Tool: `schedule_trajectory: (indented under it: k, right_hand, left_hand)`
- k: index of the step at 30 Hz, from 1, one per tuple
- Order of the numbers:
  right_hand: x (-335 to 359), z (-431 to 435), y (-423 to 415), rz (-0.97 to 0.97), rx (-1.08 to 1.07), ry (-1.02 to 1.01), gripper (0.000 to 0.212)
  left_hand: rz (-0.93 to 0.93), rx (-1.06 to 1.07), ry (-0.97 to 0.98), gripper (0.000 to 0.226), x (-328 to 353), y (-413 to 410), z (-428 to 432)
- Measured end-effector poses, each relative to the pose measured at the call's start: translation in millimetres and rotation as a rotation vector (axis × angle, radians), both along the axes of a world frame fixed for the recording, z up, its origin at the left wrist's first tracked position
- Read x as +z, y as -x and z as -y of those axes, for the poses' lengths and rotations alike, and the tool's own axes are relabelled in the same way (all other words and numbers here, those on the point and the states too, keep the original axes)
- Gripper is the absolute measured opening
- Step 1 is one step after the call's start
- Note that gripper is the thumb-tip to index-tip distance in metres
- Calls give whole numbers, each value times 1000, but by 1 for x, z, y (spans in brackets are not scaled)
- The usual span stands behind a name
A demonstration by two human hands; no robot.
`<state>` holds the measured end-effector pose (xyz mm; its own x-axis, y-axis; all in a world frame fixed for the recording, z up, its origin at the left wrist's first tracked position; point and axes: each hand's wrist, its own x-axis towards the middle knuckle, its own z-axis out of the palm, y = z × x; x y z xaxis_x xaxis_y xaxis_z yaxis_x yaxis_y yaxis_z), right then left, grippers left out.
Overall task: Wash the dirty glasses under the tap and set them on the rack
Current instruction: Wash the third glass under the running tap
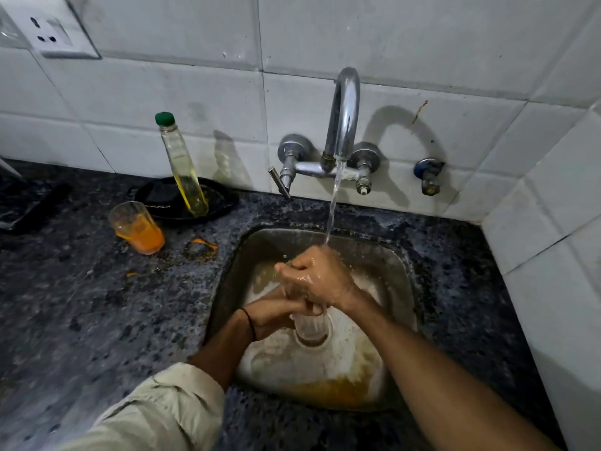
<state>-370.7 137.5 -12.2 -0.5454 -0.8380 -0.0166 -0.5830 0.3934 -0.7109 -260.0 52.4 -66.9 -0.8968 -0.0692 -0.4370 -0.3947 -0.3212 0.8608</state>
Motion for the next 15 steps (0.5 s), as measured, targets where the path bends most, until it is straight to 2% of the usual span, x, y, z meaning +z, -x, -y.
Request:
schedule_trajectory:
  k: [2,4,6,8,10,13,15]
  right_hand:
    - [16,-3,0,-92,41,-75,51]
    - [29,-4,-4,-201,-33,-219,45]
    - [37,-3,-7,-349,-112,-335,44]
    - [41,-5,-3,-393,-135,-323,45]
    - [47,-13,10,-300,-70,-259,45]
    - [61,-30,36,23,148,-189,43]
    - [68,-34,43,109,239,-176,39]
  left_hand:
    - [-105,113,96,27,6,10,-14]
    - [-155,222,387,31,11,26,-24]
    - [-116,352,669,34,11,43,-32]
    - [-133,479,718,25,17,50,-39]
    - [-207,435,668,29,26,49,-37]
    - [-291,103,317,40,37,44,-18]
    - [-294,-110,76,40,39,40,-4]
